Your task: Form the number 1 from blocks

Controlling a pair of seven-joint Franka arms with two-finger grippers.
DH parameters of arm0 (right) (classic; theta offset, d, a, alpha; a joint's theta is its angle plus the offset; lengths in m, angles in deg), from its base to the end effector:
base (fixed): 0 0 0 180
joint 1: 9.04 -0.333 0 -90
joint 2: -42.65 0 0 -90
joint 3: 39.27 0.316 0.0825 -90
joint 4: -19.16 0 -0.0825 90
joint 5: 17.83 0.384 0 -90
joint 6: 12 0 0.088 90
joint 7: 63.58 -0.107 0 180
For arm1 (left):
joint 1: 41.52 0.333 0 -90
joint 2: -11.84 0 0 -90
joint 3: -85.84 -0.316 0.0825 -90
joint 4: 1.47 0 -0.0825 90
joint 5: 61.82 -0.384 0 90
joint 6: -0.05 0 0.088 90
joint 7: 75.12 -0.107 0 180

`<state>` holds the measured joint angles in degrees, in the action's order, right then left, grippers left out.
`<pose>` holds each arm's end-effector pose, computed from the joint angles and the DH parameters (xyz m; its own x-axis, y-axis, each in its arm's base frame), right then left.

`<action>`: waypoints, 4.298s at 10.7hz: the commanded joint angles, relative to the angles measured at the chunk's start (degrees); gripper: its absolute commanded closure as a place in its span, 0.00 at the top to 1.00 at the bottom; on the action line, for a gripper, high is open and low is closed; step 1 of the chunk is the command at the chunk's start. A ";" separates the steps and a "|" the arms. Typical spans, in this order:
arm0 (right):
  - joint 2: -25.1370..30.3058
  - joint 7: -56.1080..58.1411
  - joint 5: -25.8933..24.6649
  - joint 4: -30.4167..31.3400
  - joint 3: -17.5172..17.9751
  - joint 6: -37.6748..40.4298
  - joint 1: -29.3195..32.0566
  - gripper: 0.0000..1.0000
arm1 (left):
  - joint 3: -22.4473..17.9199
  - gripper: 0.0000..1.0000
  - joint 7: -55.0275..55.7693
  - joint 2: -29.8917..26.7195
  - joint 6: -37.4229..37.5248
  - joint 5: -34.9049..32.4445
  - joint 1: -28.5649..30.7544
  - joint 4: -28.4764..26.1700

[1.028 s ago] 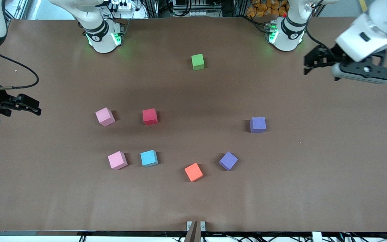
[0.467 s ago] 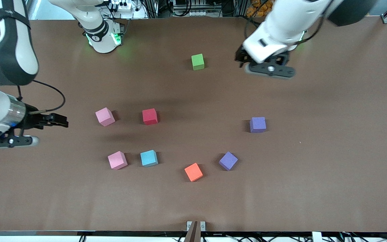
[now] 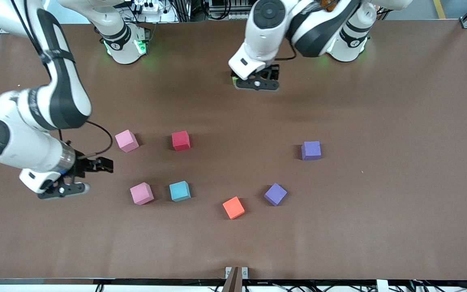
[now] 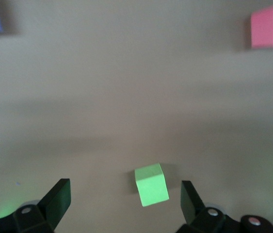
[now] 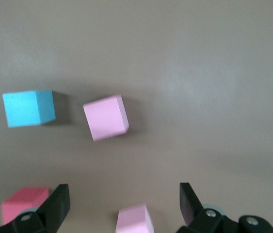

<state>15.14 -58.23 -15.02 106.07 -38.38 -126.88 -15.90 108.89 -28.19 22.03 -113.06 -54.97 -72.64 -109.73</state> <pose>0.6853 0.0946 0.3854 0.9788 0.2046 0.0123 0.2050 -0.9774 -0.0509 0.3469 -0.4783 0.4133 0.9798 -0.0760 -0.1851 -0.0665 -0.9962 0.0571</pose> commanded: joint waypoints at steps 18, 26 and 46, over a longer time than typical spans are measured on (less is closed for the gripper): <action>-16.26 7.49 1.15 -1.04 -0.28 -16.07 -5.01 1.00 | 3.15 1.00 20.48 15.99 -23.47 4.39 -8.96 -12.32; -17.58 7.49 1.23 -0.69 -1.50 -17.22 -5.27 0.82 | 5.26 0.59 19.09 16.08 -24.61 -1.40 -9.66 -13.73; -0.99 -10.86 2.29 11.77 -3.00 -16.25 -9.48 0.50 | 2.98 1.00 14.69 2.13 -19.70 -4.93 5.25 -9.17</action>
<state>8.34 -65.98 -13.42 111.26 -40.64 -143.04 -23.59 112.14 -13.74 29.10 -135.32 -58.54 -71.87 -118.79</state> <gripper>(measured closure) 0.419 0.000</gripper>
